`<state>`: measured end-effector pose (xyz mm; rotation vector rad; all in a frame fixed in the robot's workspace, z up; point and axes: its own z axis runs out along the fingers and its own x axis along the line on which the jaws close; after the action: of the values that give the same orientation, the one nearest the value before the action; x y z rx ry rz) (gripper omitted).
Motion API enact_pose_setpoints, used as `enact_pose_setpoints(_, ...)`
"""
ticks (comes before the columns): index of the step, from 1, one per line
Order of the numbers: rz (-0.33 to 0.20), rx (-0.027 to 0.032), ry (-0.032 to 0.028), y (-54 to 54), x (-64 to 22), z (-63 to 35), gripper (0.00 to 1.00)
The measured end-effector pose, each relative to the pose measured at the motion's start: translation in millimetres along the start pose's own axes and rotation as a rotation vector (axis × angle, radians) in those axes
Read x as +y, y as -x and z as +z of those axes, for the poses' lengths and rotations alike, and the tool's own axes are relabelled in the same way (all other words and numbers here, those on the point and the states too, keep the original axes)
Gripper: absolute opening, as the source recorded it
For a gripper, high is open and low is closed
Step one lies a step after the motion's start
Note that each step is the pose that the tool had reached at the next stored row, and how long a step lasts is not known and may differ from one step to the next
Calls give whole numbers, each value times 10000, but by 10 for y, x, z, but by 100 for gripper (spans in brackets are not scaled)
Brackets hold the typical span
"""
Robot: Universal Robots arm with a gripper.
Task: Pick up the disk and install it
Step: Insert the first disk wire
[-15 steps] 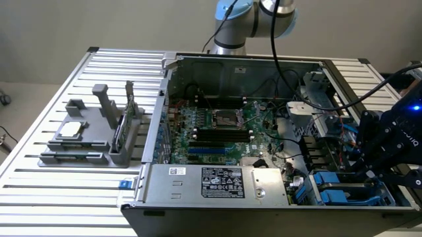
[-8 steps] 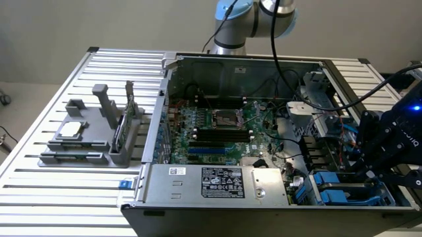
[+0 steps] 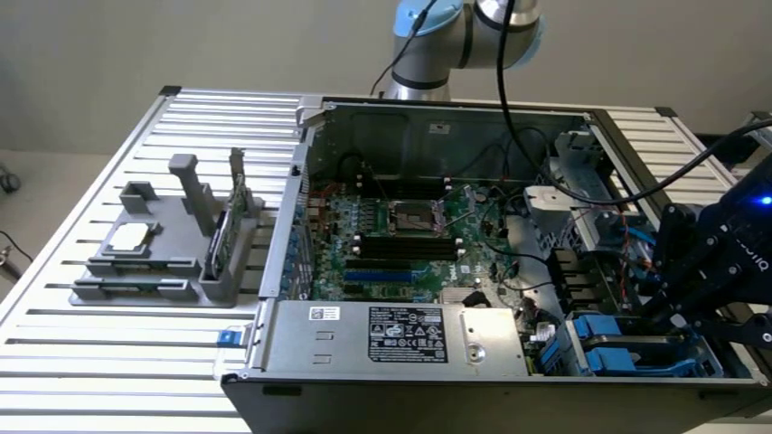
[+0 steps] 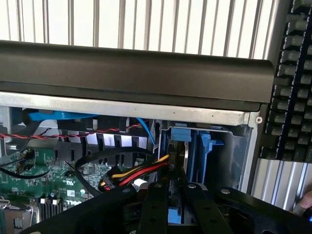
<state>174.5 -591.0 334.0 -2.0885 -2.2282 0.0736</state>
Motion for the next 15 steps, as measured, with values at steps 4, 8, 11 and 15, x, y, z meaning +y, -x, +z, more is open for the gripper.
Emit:
enact_pose_setpoints(4, -10, 130, -44, 1, 15, -1, 18)
enact_pose_setpoints(8, -24, 285, -77, 6, 26, -2, 18)
enact_pose_setpoints(11, -32, 369, -110, 23, 29, -2, 18)
enact_pose_setpoints(15, -36, 433, -157, 58, 28, -3, 18)
